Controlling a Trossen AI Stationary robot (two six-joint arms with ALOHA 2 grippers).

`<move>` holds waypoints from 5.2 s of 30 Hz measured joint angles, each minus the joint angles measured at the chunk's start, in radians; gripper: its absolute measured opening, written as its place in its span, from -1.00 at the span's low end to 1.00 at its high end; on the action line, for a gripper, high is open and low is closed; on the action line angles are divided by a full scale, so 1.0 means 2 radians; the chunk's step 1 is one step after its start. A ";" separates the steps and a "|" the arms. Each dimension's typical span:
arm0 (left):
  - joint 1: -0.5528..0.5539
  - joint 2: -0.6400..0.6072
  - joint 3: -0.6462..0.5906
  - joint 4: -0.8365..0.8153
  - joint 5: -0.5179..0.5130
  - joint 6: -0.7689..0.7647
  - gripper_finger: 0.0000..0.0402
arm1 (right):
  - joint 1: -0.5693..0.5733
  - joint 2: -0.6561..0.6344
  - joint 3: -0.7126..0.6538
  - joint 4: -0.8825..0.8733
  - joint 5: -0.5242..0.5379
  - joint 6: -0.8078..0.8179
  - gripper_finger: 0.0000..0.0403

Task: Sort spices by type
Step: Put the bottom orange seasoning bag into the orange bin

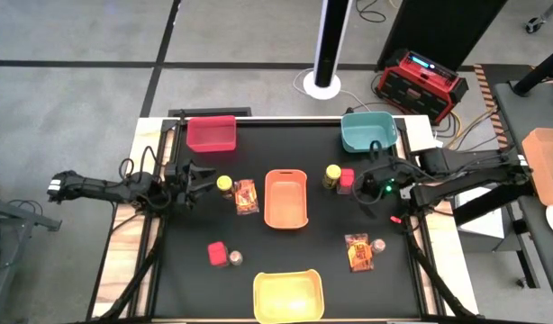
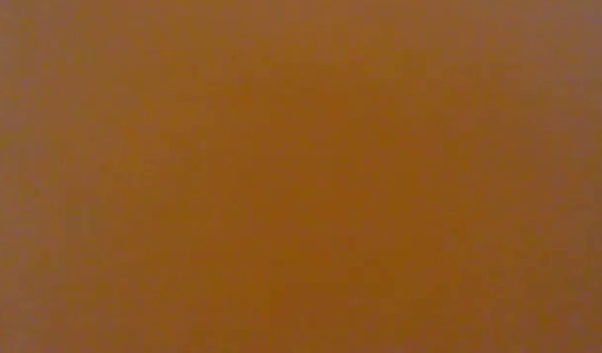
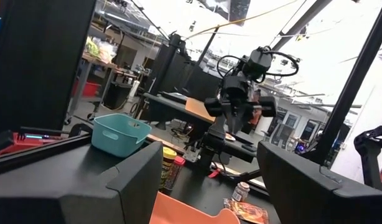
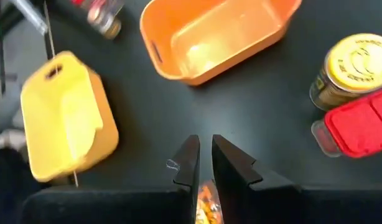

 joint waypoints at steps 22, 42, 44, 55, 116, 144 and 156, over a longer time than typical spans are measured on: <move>0.000 0.000 0.000 0.002 -0.008 0.012 0.23 | 0.142 0.213 -0.002 -0.055 -0.031 -0.086 -0.62; 0.000 0.005 0.000 0.002 -0.008 0.012 0.23 | 0.207 0.290 -0.060 0.018 0.028 -0.110 0.31; 0.000 0.004 0.000 0.002 -0.008 0.012 0.23 | 0.206 0.290 -0.068 0.020 0.028 -0.109 0.29; 0.000 0.008 0.000 0.004 -0.008 0.012 0.23 | 0.203 0.308 -0.088 0.072 0.022 -0.112 0.11; 0.000 0.013 0.000 0.030 -0.031 0.003 0.23 | 0.146 0.331 0.165 0.112 0.580 -0.451 -0.94; 0.000 0.013 0.000 0.040 -0.031 -0.006 0.23 | 0.103 0.481 0.193 0.170 0.613 -0.475 -0.94; 0.000 0.013 0.000 0.040 -0.031 -0.006 0.23 | 0.092 0.480 0.193 0.168 0.551 -0.381 -0.94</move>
